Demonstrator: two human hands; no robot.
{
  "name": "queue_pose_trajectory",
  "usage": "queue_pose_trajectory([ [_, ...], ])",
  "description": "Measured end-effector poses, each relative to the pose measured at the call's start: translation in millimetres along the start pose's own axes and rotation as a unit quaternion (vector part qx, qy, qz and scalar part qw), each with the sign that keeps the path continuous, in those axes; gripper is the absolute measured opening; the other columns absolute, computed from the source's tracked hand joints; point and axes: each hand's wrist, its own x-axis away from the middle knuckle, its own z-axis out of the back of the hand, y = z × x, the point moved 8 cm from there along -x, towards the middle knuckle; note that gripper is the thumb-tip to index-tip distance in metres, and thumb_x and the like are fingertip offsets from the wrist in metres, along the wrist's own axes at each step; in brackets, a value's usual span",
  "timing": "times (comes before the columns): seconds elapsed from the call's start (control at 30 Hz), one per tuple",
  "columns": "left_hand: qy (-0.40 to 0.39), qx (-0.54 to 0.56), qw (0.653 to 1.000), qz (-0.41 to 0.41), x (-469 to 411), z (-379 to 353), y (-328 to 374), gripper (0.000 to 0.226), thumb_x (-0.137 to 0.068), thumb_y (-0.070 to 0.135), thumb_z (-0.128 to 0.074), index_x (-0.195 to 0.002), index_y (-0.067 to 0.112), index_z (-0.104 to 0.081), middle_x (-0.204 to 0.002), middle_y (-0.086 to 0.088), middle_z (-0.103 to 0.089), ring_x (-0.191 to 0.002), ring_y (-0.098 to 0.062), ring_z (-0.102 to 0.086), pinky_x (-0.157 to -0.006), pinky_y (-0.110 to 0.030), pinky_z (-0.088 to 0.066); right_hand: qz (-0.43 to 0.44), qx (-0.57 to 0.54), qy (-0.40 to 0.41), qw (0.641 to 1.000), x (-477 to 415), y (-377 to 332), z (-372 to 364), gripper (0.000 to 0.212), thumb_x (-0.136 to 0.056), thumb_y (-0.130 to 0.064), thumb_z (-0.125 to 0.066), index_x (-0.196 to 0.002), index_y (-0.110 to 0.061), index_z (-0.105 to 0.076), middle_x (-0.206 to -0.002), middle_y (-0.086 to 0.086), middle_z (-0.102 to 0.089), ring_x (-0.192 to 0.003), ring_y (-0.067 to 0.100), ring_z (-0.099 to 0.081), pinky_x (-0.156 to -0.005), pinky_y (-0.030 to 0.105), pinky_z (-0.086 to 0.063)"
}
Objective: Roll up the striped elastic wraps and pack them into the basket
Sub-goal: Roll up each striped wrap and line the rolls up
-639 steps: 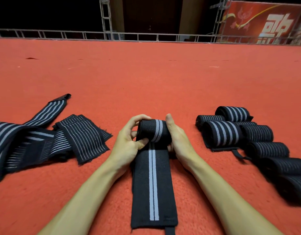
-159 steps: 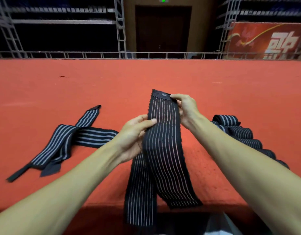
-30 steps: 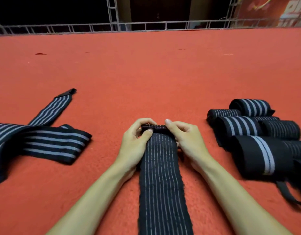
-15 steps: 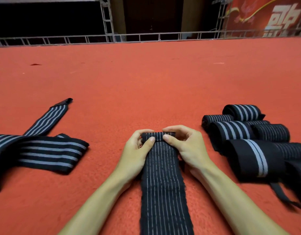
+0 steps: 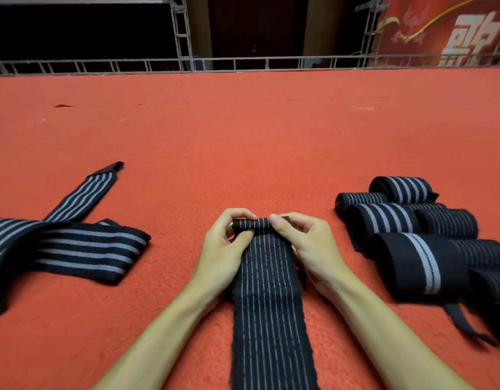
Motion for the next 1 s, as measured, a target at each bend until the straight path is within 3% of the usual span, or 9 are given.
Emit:
queue_pose_trajectory([
  [0.1, -0.005, 0.008, 0.999, 0.032, 0.3, -1.0, -6.6, 0.031, -0.089, -0.003, -0.054, -0.099, 0.025, -0.063, -0.083, 0.003, -0.064, -0.076, -0.007, -0.057, -0.066, -0.021, -0.047, 0.019, -0.012, 0.004, 1.0, 0.6, -2.2, 1.8, 0.012, -0.085, -0.015, -0.069, -0.092, -0.006, -0.072, -0.082, 0.003, -0.071, -0.076, 0.01, -0.064, -0.069, 0.025, -0.052],
  [0.2, -0.018, 0.069, 0.993, 0.089, 2.0, -4.1, -17.3, 0.019, -0.085, 0.021, -0.063, -0.102, 0.029, -0.063, -0.087, -0.007, -0.063, -0.078, -0.016, -0.059, -0.071, -0.032, -0.048, 0.037, -0.01, 0.017, 0.999, 0.3, -4.8, 4.6, 0.01, -0.083, -0.009, -0.071, -0.092, -0.008, -0.073, -0.084, 0.002, -0.073, -0.078, 0.009, -0.064, -0.071, 0.022, -0.052],
  [0.27, -0.007, 0.042, 0.995, 0.089, 1.8, -2.9, -18.9, 0.019, -0.085, 0.033, -0.064, -0.103, 0.029, -0.062, -0.094, -0.007, -0.064, -0.079, -0.01, -0.061, -0.071, -0.026, -0.05, 0.047, 0.002, 0.018, 0.999, 0.8, -6.9, 4.7, 0.012, -0.081, -0.007, -0.073, -0.092, -0.011, -0.074, -0.085, 0.003, -0.073, -0.078, 0.008, -0.064, -0.071, 0.021, -0.051],
  [0.37, 0.011, 0.004, 0.998, 0.067, 0.6, -3.0, -14.0, 0.018, -0.095, 0.031, -0.05, -0.107, 0.021, -0.058, -0.096, 0.004, -0.064, -0.078, 0.005, -0.06, -0.067, -0.012, -0.046, 0.059, 0.014, 0.01, 0.998, 2.2, -10.2, 3.7, 0.017, -0.078, -0.001, -0.074, -0.09, -0.013, -0.074, -0.081, -0.002, -0.073, -0.076, 0.003, -0.064, -0.069, 0.017, -0.051],
  [0.47, 0.003, -0.022, 0.999, 0.046, 0.5, -4.6, -10.5, 0.022, -0.098, 0.034, -0.041, -0.105, 0.02, -0.057, -0.094, 0.007, -0.063, -0.082, -0.001, -0.058, -0.072, -0.015, -0.044, 0.062, 0.007, -0.001, 0.998, 3.4, -12.0, 2.0, 0.02, -0.076, 0.003, -0.074, -0.089, -0.011, -0.074, -0.078, -0.004, -0.073, -0.073, 0.001, -0.065, -0.066, 0.014, -0.049],
  [0.57, -0.004, -0.022, 1.0, 0.016, 0.3, -5.9, -4.4, 0.021, -0.1, 0.026, -0.04, -0.098, 0.013, -0.056, -0.088, 0.001, -0.059, -0.078, -0.005, -0.053, -0.073, -0.02, -0.045, 0.045, -0.014, -0.005, 0.999, 3.5, -9.2, 1.0, 0.022, -0.074, 0.007, -0.073, -0.086, -0.012, -0.074, -0.073, -0.001, -0.073, -0.067, 0.005, -0.064, -0.062, 0.016, -0.049],
  [0.77, -0.002, -0.002, 0.999, 0.032, 0.8, -5.7, -5.9, 0.014, -0.098, 0.009, -0.043, -0.092, 0.014, -0.055, -0.083, 0.004, -0.056, -0.066, 0.003, -0.05, -0.063, -0.011, -0.042, 0.01, -0.043, -0.023, 0.999, 1.8, -0.9, -1.3, 0.026, -0.072, 0.01, -0.072, -0.085, -0.013, -0.074, -0.077, 0.004, -0.073, -0.072, 0.011, -0.065, -0.065, 0.021, -0.052],
  [1.0, -0.007, 0.014, 1.0, 0.022, 3.6, -4.8, -3.5, 0.028, -0.093, -0.004, -0.044, -0.106, 0.02, -0.053, -0.091, -0.004, -0.056, -0.076, -0.009, -0.054, -0.066, -0.019, -0.045, 0.028, 0.056, -0.017, 0.998, 1.4, -1.9, -3.0, 0.016, -0.085, -0.024, -0.07, -0.1, -0.019, -0.073, -0.091, -0.001, -0.072, -0.084, 0.009, -0.064, -0.075, 0.027, -0.048],
])
